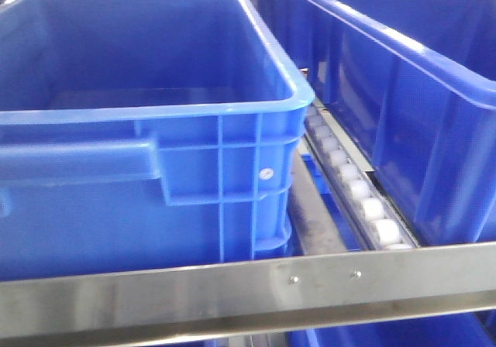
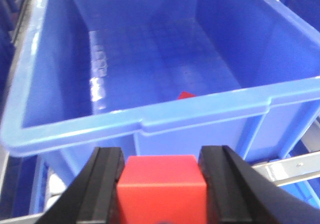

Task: Pick red cube and place on left shelf
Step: 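Position the right gripper with the red cube above a blue crate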

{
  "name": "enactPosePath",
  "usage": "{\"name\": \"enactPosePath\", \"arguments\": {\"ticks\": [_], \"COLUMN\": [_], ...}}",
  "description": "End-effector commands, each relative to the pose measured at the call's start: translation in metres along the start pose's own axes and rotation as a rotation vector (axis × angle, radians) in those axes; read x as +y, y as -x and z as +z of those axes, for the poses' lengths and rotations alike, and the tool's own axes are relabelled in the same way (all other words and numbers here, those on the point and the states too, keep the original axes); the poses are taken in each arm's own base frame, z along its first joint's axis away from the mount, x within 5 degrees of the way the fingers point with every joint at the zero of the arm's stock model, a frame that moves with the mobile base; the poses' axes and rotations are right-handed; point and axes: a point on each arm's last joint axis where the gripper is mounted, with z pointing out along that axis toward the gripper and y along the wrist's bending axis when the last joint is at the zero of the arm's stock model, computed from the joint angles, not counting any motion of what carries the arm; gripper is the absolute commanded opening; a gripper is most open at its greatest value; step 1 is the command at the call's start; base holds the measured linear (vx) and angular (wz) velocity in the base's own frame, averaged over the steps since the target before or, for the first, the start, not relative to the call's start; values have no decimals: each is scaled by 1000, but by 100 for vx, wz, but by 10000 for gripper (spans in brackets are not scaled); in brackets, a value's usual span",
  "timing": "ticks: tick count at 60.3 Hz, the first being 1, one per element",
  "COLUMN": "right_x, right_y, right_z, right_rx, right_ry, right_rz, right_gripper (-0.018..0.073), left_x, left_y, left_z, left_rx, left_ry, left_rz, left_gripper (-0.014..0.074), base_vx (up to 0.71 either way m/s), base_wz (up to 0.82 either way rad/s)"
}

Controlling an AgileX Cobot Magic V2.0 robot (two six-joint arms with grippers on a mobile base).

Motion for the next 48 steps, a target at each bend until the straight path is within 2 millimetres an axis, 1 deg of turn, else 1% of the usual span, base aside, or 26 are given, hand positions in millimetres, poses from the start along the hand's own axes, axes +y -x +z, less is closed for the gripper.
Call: {"name": "enactPosePath", "arguments": {"ticks": [1,17,36,48], "right_x": [1,1,1,1], "right_y": [16,16,16,16], "right_z": [-1,-1,-1,-1], "right_rx": [-97,-97,-97,-97], "right_ry": [0,0,0,0], "right_rz": [-11,-11,-11,-11], "right_gripper": [57,57,57,57], "left_x": [0,0,0,0], "left_y": [-1,-1,-1,-1], "left_z": [1,1,1,1], "left_rx": [-47,-47,-47,-47], "left_ry": [7,7,7,7], "left_rz": [-9,-9,-9,-9], "left_gripper": [106,106,106,106], "base_vx": [-10,-10,-8,-5], "base_wz": [-35,2,18,3]}}
